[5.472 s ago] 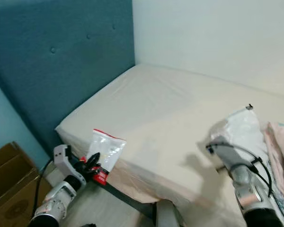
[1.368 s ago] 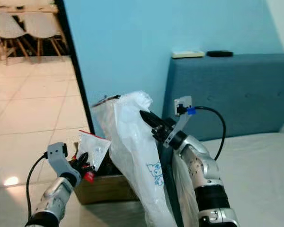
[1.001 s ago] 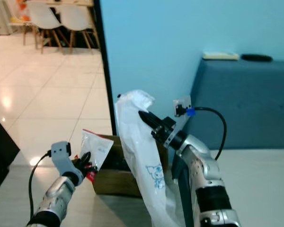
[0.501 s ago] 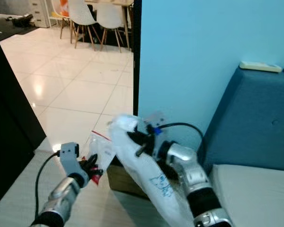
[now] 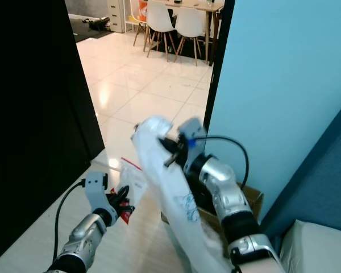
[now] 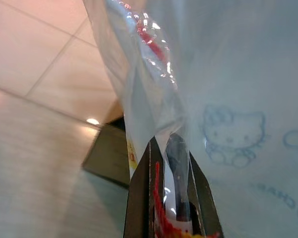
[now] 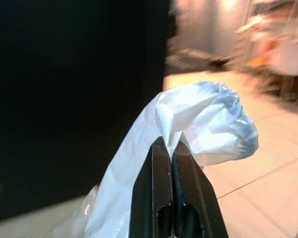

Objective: Clean up the room

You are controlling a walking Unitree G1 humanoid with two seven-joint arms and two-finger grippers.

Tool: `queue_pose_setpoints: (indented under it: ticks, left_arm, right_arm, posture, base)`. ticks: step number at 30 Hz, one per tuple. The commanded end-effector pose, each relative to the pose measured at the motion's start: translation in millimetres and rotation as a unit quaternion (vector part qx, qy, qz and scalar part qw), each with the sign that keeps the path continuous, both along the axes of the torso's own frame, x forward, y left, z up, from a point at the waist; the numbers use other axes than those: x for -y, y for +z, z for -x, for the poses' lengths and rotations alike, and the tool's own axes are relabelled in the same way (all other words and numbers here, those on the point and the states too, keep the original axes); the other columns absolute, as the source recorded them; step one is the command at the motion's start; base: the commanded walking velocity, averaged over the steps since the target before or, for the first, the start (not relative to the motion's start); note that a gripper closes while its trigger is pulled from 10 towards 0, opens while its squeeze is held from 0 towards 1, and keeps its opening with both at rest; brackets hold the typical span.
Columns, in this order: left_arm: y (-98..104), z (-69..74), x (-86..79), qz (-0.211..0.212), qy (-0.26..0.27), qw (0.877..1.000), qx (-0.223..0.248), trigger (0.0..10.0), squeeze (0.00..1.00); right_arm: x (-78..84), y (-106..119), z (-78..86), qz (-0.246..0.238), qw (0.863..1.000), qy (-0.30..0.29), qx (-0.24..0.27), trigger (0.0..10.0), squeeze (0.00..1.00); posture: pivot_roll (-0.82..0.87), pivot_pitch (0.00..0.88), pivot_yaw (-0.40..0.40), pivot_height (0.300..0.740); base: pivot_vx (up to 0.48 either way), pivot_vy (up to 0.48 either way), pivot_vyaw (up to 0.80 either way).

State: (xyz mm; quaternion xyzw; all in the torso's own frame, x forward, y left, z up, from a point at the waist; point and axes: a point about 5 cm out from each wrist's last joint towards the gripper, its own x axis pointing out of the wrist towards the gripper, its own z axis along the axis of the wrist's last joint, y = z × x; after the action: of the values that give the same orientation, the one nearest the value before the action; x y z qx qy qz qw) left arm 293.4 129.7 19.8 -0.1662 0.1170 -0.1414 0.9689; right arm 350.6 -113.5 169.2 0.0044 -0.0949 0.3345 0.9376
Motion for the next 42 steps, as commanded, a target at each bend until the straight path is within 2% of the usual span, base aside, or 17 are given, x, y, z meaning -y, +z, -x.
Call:
queue_pose_setpoints:
  ticks: [1, 6, 12, 16, 19, 21, 23, 24, 25, 27, 30, 36, 39, 42]
  left_arm:
    - [5, -4.1, 6.5, -0.003, -0.017, 1.000, 0.010, 10.0, 0.00]
    - [9, -7.4, 8.3, 0.001, -0.019, 1.000, 0.020, 10.0, 0.00]
    - [20, -11.8, 17.4, 0.018, -0.044, 0.998, 0.047, 10.0, 0.00]
    - [20, -11.6, 18.1, 0.019, -0.045, 0.998, 0.048, 10.0, 0.00]
    - [20, -10.8, 18.8, 0.018, -0.047, 0.998, 0.048, 10.0, 0.00]
    - [19, -9.5, 20.1, 0.026, -0.052, 0.997, 0.046, 10.0, 0.00]
    - [19, -9.5, 20.1, 0.026, -0.052, 0.997, 0.046, 10.0, 0.00]
    - [19, -8.8, 20.4, 0.030, -0.053, 0.997, 0.047, 10.0, 0.00]
    - [19, -8.8, 20.4, 0.030, -0.053, 0.997, 0.047, 10.0, 0.00]
    - [17, -6.4, 20.5, 0.030, -0.063, 0.996, 0.047, 10.0, 0.00]
    - [16, -2.7, 23.7, 0.027, -0.083, 0.995, 0.049, 10.0, 0.00]
    - [15, 0.8, 29.2, 0.025, -0.104, 0.993, 0.050, 10.0, 0.00]
    - [14, 3.3, 34.5, 0.025, -0.110, 0.993, 0.044, 10.0, 0.00]
    - [13, 4.4, 36.0, 0.024, -0.115, 0.992, 0.045, 10.0, 0.00]
  right_arm:
    - [5.7, 9, -2.8, -0.028, 0.999, -0.015, 0.016, 10.0, 0.00]
    - [11.0, 17, -4.4, -0.043, 0.998, -0.022, 0.031, 10.0, 0.00]
    - [12.6, 19, -6.9, 0.012, 0.998, -0.021, 0.064, 10.0, 0.00]
    - [11.4, 18, -7.4, 0.019, 0.998, -0.018, 0.065, 10.0, 0.00]
    - [7.7, 11, -6.5, 0.063, 0.996, -0.001, 0.062, 10.0, 0.00]
    - [5.8, -2, -5.7, 0.133, 0.990, 0.012, 0.052, 10.0, 0.00]
    - [5.8, -2, -5.7, 0.133, 0.990, 0.012, 0.052, 10.0, 0.00]
    - [6.2, -8, -5.2, 0.163, 0.985, 0.016, 0.048, 10.0, 0.00]
    - [6.2, -8, -5.2, 0.163, 0.985, 0.016, 0.048, 10.0, 0.00]
    - [8.5, -17, -4.2, 0.212, 0.976, 0.022, 0.045, 10.0, 0.00]
    - [11.5, -20, -4.0, 0.242, 0.969, 0.022, 0.052, 10.0, 0.00]
    - [11.4, -21, -3.0, 0.264, 0.962, 0.026, 0.068, 10.0, 0.00]
    - [-1.5, -22, 2.1, 0.281, 0.953, 0.060, 0.100, 10.0, 0.00]
    - [-11.1, -19, 3.9, 0.263, 0.955, 0.079, 0.111, 10.0, 0.00]
  posture:
    - [0.01, 0.000, -0.076, 0.708]
    - [0.01, 0.000, -0.075, 0.708]
    - [0.01, 0.000, -0.082, 0.708]
    - [0.01, 0.000, -0.082, 0.708]
    - [0.01, 0.000, -0.084, 0.708]
    - [0.01, 0.000, -0.086, 0.708]
    - [0.01, 0.000, -0.086, 0.708]
    - [0.01, 0.000, -0.087, 0.708]
    - [0.01, 0.000, -0.087, 0.708]
    - [0.01, 0.000, -0.083, 0.708]
    - [0.01, 0.000, -0.078, 0.708]
    - [0.01, 0.000, -0.071, 0.708]
    - [0.01, 0.000, -0.067, 0.708]
    - [0.01, 0.000, -0.066, 0.708]
  base:
    - [0.412, 0.000, 0.00]
    - [0.416, 0.000, 0.00]
    - [0.440, 0.000, 0.00]
    - [0.442, 0.000, 0.00]
    - [0.431, 0.000, 0.00]
    - [0.000, 0.000, 0.00]
    - [0.000, 0.000, 0.00]
    - [0.000, 0.000, 0.00]
    - [0.000, 0.000, 0.00]
    - [0.000, 0.000, 0.00]
    - [0.000, -0.133, 0.00]
    - [0.000, -0.413, 0.00]
    - [0.085, -0.135, 0.00]
    - [0.000, 0.000, 0.00]
